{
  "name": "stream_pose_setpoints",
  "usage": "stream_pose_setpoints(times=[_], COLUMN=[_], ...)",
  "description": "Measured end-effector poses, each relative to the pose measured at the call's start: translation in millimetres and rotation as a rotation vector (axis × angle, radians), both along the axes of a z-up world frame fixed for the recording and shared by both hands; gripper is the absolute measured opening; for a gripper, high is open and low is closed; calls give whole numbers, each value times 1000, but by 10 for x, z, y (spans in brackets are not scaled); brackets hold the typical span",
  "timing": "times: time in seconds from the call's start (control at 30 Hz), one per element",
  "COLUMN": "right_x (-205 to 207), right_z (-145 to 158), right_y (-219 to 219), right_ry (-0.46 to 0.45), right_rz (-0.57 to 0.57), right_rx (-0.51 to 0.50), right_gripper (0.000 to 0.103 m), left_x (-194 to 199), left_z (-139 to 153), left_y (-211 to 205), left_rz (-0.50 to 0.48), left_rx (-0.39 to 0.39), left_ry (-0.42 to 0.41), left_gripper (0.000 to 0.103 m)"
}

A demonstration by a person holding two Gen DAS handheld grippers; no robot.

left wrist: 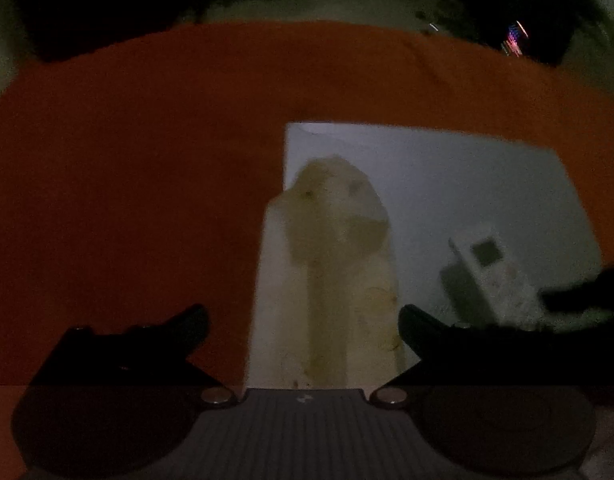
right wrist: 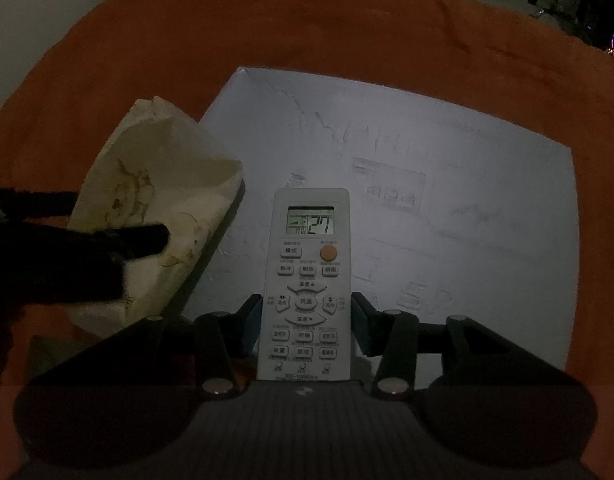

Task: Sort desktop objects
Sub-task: 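Lift the paper bag with the left tool while the right tool lifts the white remote, then carry the paper bag with the left tool while the right tool carries the remote into the box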

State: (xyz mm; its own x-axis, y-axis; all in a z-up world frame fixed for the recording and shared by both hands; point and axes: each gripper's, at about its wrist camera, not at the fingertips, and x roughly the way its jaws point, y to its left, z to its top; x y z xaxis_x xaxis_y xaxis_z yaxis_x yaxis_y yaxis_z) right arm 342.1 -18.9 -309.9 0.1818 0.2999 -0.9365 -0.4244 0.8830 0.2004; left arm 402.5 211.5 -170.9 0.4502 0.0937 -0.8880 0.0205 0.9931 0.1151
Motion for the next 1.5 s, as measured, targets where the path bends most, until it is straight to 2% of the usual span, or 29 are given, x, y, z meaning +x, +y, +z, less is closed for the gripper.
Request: stream_pose_setpoints(times=[0.1, 0.13, 0.27, 0.33, 0.37, 0.4, 0.5, 0.7, 0.93, 1.3, 1.5], right_x=[17, 22, 53, 63, 73, 73, 42, -22, -23, -56, -298], right_z=[-37, -50, -109, -131, -135, -125, -76, -31, 52, 626, 935], right_y=[-9, -12, -4, 9, 18, 20, -7, -59, -102, -278, -419], right_ry=[2, 3, 12, 16, 17, 16, 12, 11, -7, -85, -125], right_rz=[-4, -6, -13, -15, -16, -17, -21, -22, -37, -82, -83], right_rx=[-7, -10, -19, -22, -21, -20, -20, -18, -2, 75, 92], right_gripper=[49, 50, 50, 50, 50, 50, 50, 50, 50, 49, 50], left_x=[-76, -77, -17, 1, 26, 56, 76, -3, -44, -298, -552], left_z=[15, 19, 30, 1, -40, -87, -128, 19, 262, 875, 1069], left_y=[-85, -64, 110, 171, 205, 247, 282, 271, 279, 122, -98], left_rz=[4, 24, 72, 76, 72, 72, 64, 14, 26, -25, -91], left_rx=[129, 128, -2, -78, -132, -180, -201, -194, -206, -236, -236], left_ry=[-75, -79, -32, -3, 29, 64, 66, 3, -44, -115, -129], left_gripper=[102, 102, 88, 62, 22, 4, 0, 0, 0, 0, 0])
